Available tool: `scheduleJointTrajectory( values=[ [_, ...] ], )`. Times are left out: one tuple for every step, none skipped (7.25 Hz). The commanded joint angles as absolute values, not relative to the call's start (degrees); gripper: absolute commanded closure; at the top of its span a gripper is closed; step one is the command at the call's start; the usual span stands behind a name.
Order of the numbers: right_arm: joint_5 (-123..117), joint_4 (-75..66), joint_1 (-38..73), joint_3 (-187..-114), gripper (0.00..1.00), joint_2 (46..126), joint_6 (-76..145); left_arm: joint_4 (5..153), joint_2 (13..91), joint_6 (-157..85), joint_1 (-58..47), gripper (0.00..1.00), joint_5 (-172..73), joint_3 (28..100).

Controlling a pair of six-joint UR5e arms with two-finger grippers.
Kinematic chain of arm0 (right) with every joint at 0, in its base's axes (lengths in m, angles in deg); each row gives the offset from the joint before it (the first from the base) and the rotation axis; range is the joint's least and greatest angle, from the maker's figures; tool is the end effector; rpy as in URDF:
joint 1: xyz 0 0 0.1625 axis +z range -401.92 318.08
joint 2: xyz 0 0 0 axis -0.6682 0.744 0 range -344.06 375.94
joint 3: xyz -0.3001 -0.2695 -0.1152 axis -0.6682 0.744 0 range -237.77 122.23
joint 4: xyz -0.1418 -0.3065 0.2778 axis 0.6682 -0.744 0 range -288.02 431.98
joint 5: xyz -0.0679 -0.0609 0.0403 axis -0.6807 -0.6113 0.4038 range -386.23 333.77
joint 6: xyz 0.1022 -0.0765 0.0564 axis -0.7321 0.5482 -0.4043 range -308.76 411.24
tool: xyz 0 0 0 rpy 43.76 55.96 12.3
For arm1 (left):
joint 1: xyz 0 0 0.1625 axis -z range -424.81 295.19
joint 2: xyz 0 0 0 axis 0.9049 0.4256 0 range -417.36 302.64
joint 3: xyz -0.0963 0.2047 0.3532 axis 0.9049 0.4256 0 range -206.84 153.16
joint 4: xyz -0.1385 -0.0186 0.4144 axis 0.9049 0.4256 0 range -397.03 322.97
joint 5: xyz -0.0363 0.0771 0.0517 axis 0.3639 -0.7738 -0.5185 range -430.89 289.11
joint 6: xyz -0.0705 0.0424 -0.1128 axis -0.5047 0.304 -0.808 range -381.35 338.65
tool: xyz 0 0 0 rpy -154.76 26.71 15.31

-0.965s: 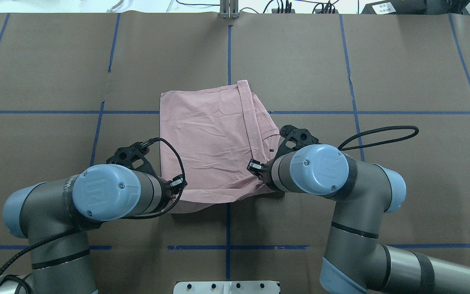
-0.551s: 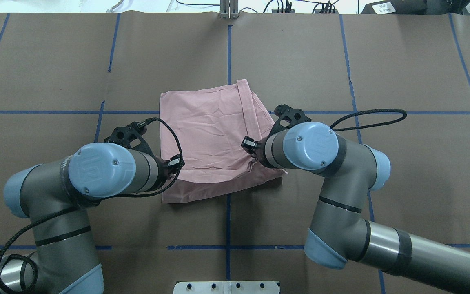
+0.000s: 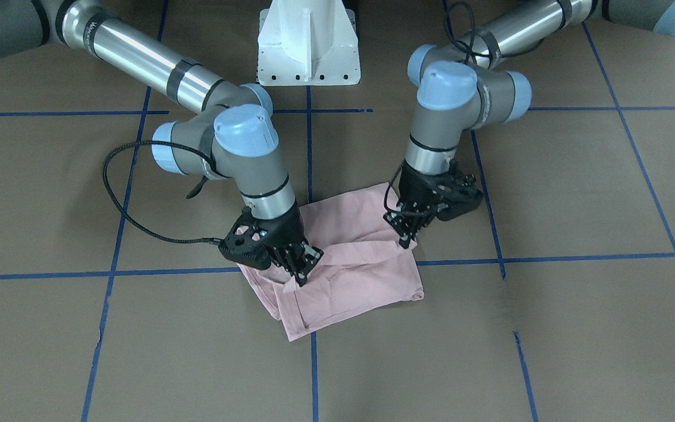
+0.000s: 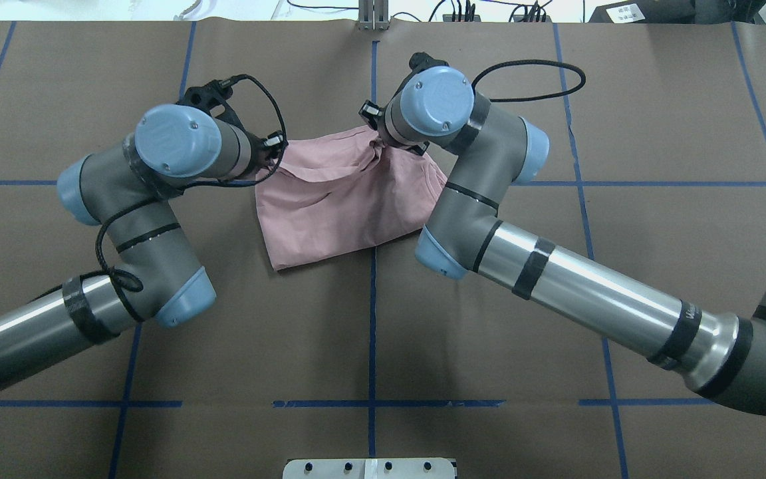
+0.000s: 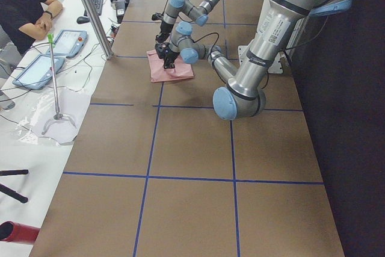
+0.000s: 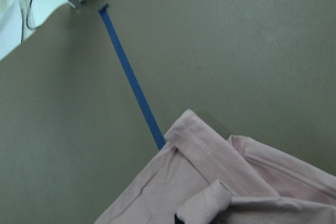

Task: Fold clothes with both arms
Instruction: 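Lift the near edge with both grippers and fold it over toward the far edge, then open both grippers and release the folded shirt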

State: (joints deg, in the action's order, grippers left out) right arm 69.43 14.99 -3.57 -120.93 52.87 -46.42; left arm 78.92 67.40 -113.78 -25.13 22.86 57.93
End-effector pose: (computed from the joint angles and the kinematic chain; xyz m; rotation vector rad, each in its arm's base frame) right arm -0.6154 -0.6393 0.2159 0.1910 -1.0420 0.6776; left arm 0.5155 -0.5891 0.2986 0.2568 0.9546 -0.6438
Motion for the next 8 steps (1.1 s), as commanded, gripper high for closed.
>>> scheduleJointTrajectory(
  values=[
    [69.22,16.26,-0.1,-114.47,0.0,49.96,-44.22,86.62,68.76,-108.55,-20.26,0.0,23.06,49.98],
    [69.48,16.26,0.61,-113.33,0.0,49.87,-44.21,86.81,68.85,-108.54,-20.08,0.0,23.24,50.06],
    [69.92,16.26,1.4,-113.06,0.0,49.87,-44.21,87.42,68.85,-108.45,-19.99,0.0,23.32,50.24],
    [72.19,16.0,3.23,-113.14,0.0,49.95,-42.47,87.42,68.85,-108.28,-18.86,0.0,25.24,50.41],
    [77.34,15.48,6.73,-113.67,0.0,50.56,-36.97,86.99,68.68,-103.84,-15.71,0.0,32.65,51.11],
    [82.88,11.73,11.12,-116.98,0.0,53.79,-30.39,86.55,67.2,-97.88,-11.42,0.0,36.91,54.08],
    [87.19,6.73,15.42,-123.27,0.0,59.22,-20.32,86.46,64.05,-92.6,-8.42,0.0,38.08,56.72],
    [91.94,0.68,21.04,-129.25,0.0,64.93,-11.78,86.28,61.06,-84.54,-4.21,0.0,40.96,58.74]
  ],
)
